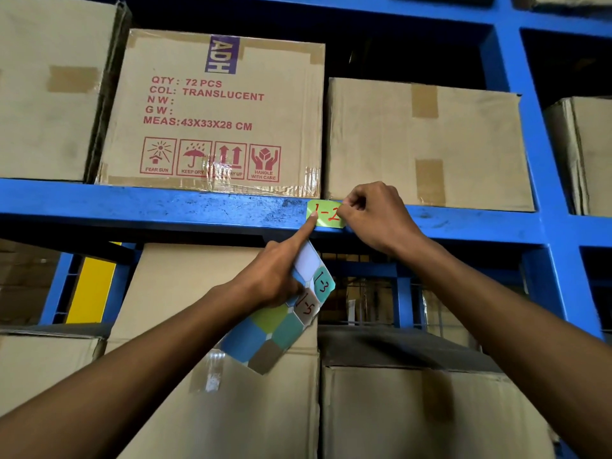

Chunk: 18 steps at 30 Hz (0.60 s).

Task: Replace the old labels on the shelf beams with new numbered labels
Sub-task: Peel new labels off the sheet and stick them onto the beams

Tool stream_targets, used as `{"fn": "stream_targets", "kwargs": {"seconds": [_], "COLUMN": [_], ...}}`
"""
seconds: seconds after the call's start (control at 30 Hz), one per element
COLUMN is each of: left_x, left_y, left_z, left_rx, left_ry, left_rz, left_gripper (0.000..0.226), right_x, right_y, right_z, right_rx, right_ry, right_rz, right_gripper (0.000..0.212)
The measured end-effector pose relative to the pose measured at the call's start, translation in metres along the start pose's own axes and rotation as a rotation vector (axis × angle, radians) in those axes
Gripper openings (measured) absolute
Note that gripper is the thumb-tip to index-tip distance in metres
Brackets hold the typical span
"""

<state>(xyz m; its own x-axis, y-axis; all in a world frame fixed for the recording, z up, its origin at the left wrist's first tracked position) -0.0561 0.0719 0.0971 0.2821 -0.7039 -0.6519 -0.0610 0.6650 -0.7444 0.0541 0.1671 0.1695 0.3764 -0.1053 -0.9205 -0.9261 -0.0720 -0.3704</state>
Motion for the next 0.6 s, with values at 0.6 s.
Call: {"fn": "stream_targets", "kwargs": {"seconds": [0.6], "left_x": [0.004], "left_y": [0.000], "left_z": [0.011], "left_rx": [-0.046], "left_ry": [0.007], "left_rz": [-0.027], "left_gripper": [0.111], "right_x": [0.000], "right_y": [0.001], "right_z": [0.009], "right_rx": [-0.042], "right_ry": [0.023], "right_rz": [0.023], "right_gripper": [0.021]}}
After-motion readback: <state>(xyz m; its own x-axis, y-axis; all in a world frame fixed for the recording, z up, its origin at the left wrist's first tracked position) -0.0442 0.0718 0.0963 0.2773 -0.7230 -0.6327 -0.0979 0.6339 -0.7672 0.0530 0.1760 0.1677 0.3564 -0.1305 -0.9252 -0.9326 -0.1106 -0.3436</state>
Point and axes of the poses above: each hand's wrist, its own x-axis away from the middle knuckle, its own y-axis out of the palm, z = x × y, the point moved 7 cm from there along -x, towards the middle knuckle, and after that the axes turned 8 degrees about -z, right-handed, at the moved point
